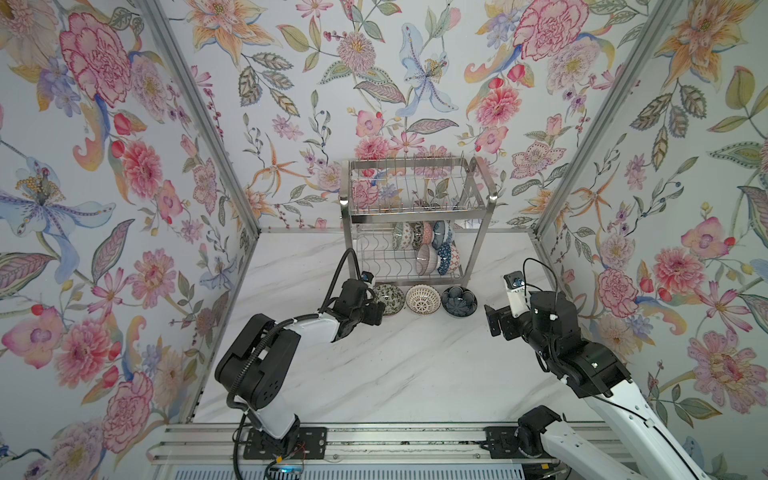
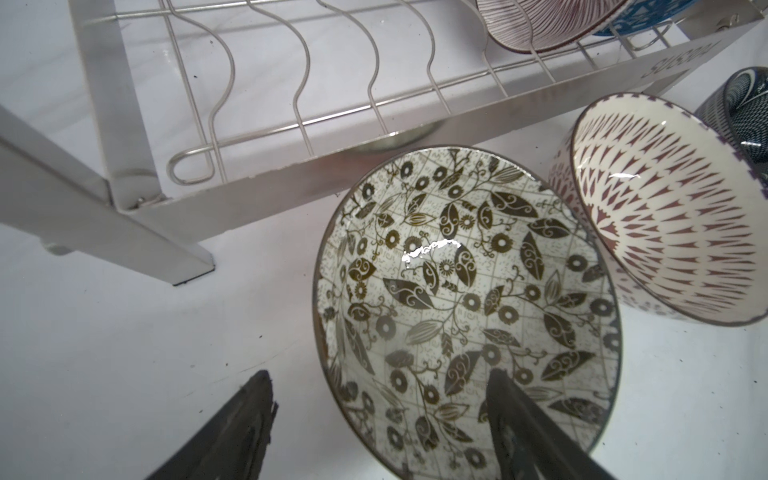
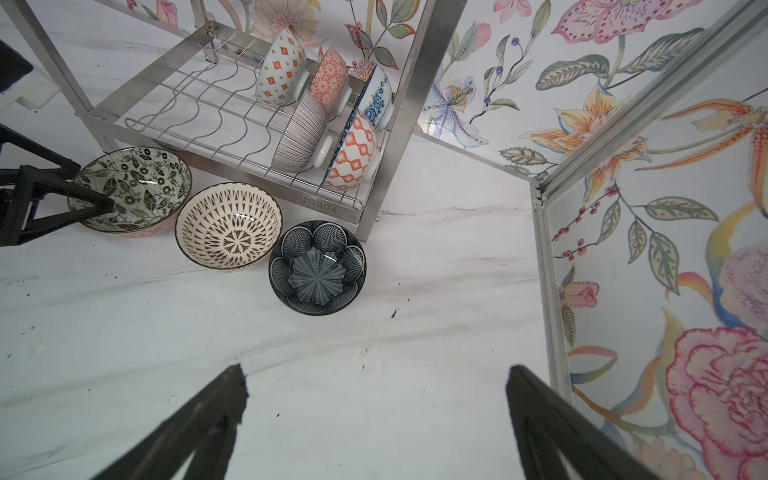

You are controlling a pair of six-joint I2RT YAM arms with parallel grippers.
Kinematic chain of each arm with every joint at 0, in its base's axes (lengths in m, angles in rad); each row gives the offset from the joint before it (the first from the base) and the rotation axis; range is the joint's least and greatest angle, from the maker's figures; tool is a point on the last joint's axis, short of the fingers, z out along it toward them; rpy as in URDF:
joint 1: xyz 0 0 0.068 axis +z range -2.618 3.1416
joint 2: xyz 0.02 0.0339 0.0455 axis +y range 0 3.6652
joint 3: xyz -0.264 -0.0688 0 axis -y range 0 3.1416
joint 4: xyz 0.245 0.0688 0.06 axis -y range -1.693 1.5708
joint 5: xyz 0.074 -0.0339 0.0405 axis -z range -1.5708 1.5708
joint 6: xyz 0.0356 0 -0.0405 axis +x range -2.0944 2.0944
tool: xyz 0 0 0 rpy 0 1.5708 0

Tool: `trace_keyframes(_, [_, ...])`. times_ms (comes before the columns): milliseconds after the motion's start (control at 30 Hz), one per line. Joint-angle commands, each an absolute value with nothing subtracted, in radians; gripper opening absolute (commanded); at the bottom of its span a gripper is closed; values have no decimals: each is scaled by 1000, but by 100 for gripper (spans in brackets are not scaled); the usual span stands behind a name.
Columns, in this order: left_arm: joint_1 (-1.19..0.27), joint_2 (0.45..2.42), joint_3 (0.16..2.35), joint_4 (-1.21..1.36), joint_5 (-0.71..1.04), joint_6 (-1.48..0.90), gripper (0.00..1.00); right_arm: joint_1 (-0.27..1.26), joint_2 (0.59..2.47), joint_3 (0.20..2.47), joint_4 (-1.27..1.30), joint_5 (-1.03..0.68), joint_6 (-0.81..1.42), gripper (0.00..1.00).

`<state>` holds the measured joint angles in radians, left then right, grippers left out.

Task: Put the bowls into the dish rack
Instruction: 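Close the left gripper on the black leaf-pattern bowl rim and lift it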

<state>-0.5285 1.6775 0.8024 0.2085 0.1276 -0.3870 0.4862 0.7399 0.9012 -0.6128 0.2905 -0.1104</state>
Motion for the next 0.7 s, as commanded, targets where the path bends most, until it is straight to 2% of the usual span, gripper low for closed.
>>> trace_keyframes(0, [-527, 1704, 824, 226, 148, -402, 75, 479, 745, 892, -600, 281, -98, 99])
trace_keyframes(67, [-523, 1715, 827, 235, 157, -409, 69, 480, 746, 891, -599, 279, -99, 99])
trace_keyframes(367, [-523, 1756, 861, 240, 165, -416, 58, 480, 765, 899, -597, 276, -98, 99])
trace_keyframes(667, [-520, 1787, 893, 236, 178, -420, 42, 480, 775, 903, -595, 278, -100, 99])
